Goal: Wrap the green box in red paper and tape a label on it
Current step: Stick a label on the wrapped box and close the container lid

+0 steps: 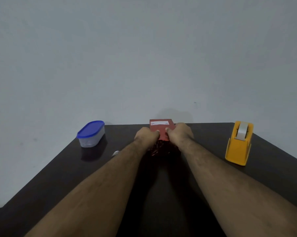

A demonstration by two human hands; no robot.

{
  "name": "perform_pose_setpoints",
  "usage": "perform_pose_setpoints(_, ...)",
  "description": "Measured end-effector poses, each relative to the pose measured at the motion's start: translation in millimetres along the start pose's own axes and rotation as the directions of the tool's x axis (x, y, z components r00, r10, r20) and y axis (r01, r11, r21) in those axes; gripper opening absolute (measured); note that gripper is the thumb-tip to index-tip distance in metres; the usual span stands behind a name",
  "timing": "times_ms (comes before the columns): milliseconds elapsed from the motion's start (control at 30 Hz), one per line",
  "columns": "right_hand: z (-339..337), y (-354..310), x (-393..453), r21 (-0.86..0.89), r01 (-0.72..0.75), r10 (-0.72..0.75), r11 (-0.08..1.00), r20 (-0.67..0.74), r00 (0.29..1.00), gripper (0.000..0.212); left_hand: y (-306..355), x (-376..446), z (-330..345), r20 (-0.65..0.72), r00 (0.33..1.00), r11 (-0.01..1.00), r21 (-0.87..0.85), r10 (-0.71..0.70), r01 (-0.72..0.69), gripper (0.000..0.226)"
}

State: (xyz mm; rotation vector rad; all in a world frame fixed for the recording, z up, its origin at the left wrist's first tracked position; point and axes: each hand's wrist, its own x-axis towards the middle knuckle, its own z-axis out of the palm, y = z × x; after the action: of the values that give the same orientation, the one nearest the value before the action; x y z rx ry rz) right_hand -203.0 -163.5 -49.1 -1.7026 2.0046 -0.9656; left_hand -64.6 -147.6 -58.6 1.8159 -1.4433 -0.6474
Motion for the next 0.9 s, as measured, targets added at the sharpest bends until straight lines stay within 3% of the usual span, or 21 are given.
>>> perform_pose_setpoints(167,7,6,20,0.061,0.006,-0.005,0.998,-0.018,1.0,0.039,-3,29,9,0.005,1.0,1.0,-0.025,0.002,-0.001,0.038)
perform_pose_setpoints(233,4,13,17,0.06,0.055,-0.054,0.997,-0.03,0.998,0.036,0,26,9,-0.057,0.997,0.997,0.072,0.045,-0.04,0.036)
perform_pose_setpoints(333,-20,27,8,-0.046,0.204,-0.209,0.978,-0.151,0.966,0.022,18,10,13,-0.292,0.916,0.959,0.15,0.275,-0.24,0.031)
perform_pose_setpoints(400,-44,40,3,-0.14,0.284,-0.311,0.949,-0.252,0.916,0.025,39,-10,27,-0.311,0.866,0.917,0.062,0.392,-0.393,0.035)
perform_pose_setpoints(467,-69,62,-2,-0.306,0.247,-0.351,0.919,-0.355,0.867,0.037,63,-29,54,-0.203,0.877,0.893,-0.032,0.435,-0.449,0.036)
perform_pose_setpoints(533,-92,89,-8,-0.381,0.078,-0.271,0.921,-0.484,0.832,0.06,86,-43,87,-0.01,0.923,0.909,-0.172,0.384,-0.38,0.037)
perform_pose_setpoints(600,-105,114,-12,-0.262,-0.119,-0.047,0.958,-0.552,0.832,0.093,99,-54,117,0.228,0.931,0.93,-0.301,0.286,-0.212,0.028)
perform_pose_setpoints(667,-115,138,-13,-0.035,-0.275,0.221,0.961,-0.499,0.838,0.114,108,-66,148,0.382,0.894,0.932,-0.351,0.233,-0.092,0.007)
perform_pose_setpoints(700,-115,146,-12,0.072,-0.329,0.328,0.942,-0.423,0.845,0.111,108,-68,160,0.42,0.881,0.929,-0.367,0.218,-0.055,0.009)
perform_pose_setpoints(767,-121,162,-13,0.198,-0.384,0.427,0.902,-0.266,0.865,0.078,112,-81,176,0.444,0.87,0.913,-0.407,0.216,-0.02,0.011)
perform_pose_setpoints(833,-124,176,-13,0.202,-0.306,0.349,0.93,-0.228,0.909,0.046,114,-87,185,0.418,0.884,0.906,-0.422,0.209,-0.014,0.022)
perform_pose_setpoints(900,-123,181,-12,0.156,-0.225,0.258,0.962,-0.245,0.935,0.04,115,-92,183,0.386,0.903,0.89,-0.455,0.188,0.009,0.031)
